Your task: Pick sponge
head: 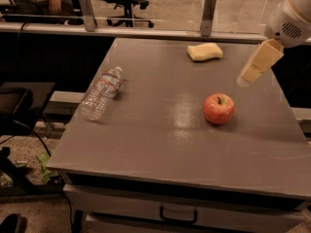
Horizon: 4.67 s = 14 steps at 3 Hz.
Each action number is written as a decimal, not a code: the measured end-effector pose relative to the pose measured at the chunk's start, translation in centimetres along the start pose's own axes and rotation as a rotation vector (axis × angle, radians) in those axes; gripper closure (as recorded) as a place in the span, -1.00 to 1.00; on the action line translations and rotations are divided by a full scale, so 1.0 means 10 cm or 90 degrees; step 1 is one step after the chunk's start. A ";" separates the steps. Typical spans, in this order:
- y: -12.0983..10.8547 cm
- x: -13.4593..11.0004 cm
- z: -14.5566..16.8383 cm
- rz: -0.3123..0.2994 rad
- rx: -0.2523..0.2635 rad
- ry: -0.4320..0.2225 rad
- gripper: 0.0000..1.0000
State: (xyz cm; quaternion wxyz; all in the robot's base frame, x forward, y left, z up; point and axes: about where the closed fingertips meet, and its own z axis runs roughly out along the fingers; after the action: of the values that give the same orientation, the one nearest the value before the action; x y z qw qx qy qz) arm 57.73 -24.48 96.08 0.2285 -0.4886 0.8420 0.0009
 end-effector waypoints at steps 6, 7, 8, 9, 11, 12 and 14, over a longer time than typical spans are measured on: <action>-1.74 -0.28 1.68 0.175 0.065 -0.128 -1.00; -1.83 -0.40 1.80 0.201 0.076 -0.157 -1.00; -1.83 -0.52 1.90 0.216 0.071 -0.177 -1.00; -1.78 -0.61 2.01 0.223 0.060 -0.184 -1.00; -1.66 -0.69 2.09 0.222 0.031 -0.194 -0.16; -1.61 -0.74 2.02 0.214 0.020 -0.209 0.30; -1.40 -0.93 1.65 0.184 -0.006 -0.254 1.00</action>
Offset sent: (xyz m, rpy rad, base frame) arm 0.1567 -0.0459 -0.0740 0.1866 -0.0391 -0.1392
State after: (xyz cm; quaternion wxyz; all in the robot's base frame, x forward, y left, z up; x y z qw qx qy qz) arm 79.50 -20.49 88.00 0.3858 -0.3545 0.8412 0.1340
